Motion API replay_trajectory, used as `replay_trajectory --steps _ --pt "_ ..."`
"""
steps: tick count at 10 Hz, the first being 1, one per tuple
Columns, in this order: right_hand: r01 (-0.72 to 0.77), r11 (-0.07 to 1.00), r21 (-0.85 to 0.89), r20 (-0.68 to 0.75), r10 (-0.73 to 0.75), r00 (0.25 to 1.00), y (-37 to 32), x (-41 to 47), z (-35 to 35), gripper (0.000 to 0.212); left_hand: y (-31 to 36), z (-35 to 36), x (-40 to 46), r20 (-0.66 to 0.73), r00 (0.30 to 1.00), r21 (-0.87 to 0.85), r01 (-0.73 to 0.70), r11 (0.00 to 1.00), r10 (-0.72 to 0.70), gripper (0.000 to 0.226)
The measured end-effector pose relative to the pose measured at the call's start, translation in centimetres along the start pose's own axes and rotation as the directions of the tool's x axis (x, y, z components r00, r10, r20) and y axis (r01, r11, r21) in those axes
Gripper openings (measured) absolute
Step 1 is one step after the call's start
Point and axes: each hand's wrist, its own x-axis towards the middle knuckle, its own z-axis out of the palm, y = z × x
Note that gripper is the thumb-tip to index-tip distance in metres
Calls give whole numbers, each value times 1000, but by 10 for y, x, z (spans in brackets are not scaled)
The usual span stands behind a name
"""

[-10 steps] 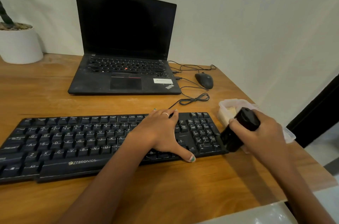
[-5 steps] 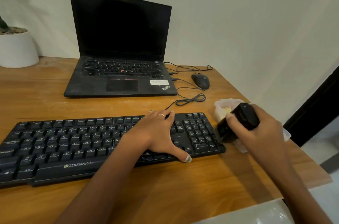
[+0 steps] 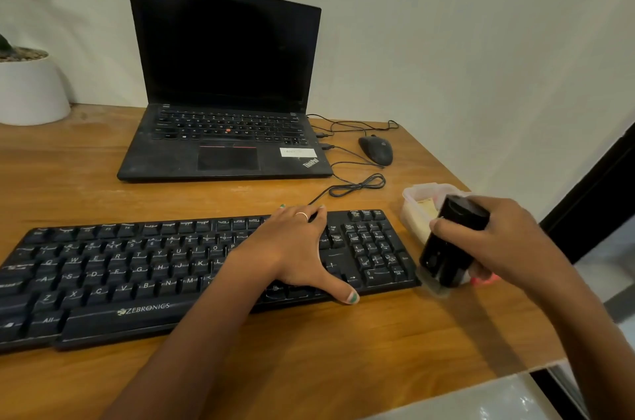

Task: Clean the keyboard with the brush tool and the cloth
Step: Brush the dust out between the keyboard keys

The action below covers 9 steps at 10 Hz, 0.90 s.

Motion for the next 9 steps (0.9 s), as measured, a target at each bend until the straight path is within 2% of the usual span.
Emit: replay_trajectory --steps 1,2,3,4,5,6,7,8,9 --pt "151 988 -13 -187 -151 971 -4 -5 14 14 0 0 0 0 1000 4 -3 1000 3 130" --pt "123 992 -21 -124 -125 984 -2 -7 22 15 0 0 0 -2 1000 1 -2 1000 2 130" --pt "46 999 -13 56 -45 997 0 -4 2 13 0 0 1 1 1000 7 -6 1000 6 130" --pt "122 992 27 -141 -117 983 -3 -6 6 13 -1 1 1 -1 1000 8 -4 1000 4 130" --pt "139 990 7 -166 -135 977 -2 -10 23 16 -1 1 1 -5 1000 13 -6 1000 6 131" --pt "6 1000 -28 77 -4 997 -3 -7 5 14 0 0 1 -6 1000 17 -5 1000 6 130" --pt "63 998 -8 -30 -63 998 -5 -5 0 12 0 0 1 -1 1000 16 -2 1000 2 130" --pt "145 989 8 -209 -141 968 -5 -6 22 13 0 0 0 2 1000 13 1 1000 -1 130" --pt "43 999 26 -52 -41 998 -3 -1 19 12 0 0 0 2 1000 4 1 1000 -1 130"
